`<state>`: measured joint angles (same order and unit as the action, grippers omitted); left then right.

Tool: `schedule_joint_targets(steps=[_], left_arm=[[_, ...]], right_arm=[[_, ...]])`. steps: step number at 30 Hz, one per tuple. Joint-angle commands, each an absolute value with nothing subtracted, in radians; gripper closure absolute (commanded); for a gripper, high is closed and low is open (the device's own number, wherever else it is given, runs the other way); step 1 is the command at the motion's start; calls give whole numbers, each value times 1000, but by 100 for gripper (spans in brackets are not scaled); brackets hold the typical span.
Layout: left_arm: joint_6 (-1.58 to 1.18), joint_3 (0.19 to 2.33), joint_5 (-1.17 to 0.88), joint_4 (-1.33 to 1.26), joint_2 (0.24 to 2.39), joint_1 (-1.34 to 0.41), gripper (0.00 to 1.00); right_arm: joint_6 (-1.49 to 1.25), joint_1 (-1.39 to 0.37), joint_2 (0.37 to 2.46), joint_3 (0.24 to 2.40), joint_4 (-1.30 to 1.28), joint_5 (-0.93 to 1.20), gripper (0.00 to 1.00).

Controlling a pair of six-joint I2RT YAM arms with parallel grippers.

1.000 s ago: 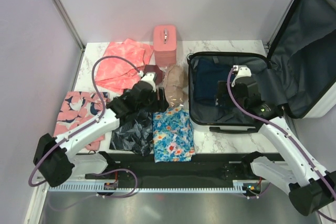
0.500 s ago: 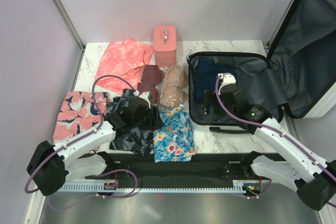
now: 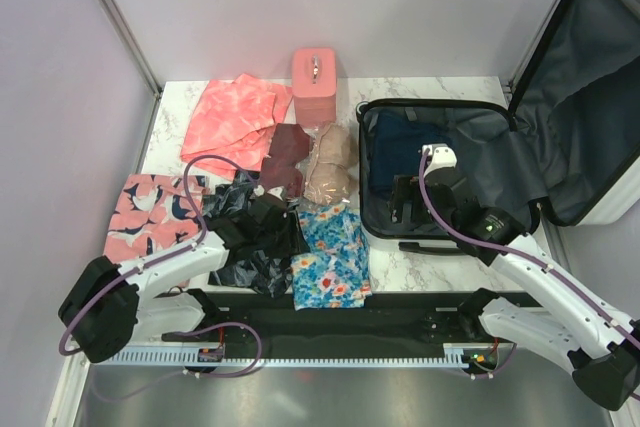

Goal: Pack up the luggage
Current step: Pick up the clothes at the center of the board.

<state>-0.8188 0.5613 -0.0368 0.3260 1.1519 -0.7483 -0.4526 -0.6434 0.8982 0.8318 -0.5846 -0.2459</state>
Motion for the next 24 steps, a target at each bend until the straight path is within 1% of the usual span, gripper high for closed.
schedule_joint_targets(steps=[1, 2, 4, 7, 10, 13, 16, 24], left_arm=[[-891, 542, -31, 330, 1173, -750, 41], [-900, 543, -12, 343, 1178, -752, 43], [-910, 543, -9, 360, 1186, -752, 43], [-930, 535, -5, 389, 1169, -752, 39], [-959, 520, 46, 414, 1125, -752, 33], [-982, 496, 60, 425, 1079, -752, 31], [-982, 489, 57, 426, 1081, -752, 28], [-925, 509, -20, 282, 1164, -753, 28]], right_arm=[[-466, -650, 888, 830, -586, -271, 2], [-465, -650, 888, 834, -586, -272, 2], [-460, -652, 891, 841, -591, -273, 2], [-460, -655, 893, 845, -591, -275, 2], [-459, -658, 894, 845, -594, -273, 2], [-462, -661, 890, 842, -594, -275, 2], [-465, -664, 891, 839, -591, -276, 2], [-465, -675, 900, 836, -588, -275, 2]])
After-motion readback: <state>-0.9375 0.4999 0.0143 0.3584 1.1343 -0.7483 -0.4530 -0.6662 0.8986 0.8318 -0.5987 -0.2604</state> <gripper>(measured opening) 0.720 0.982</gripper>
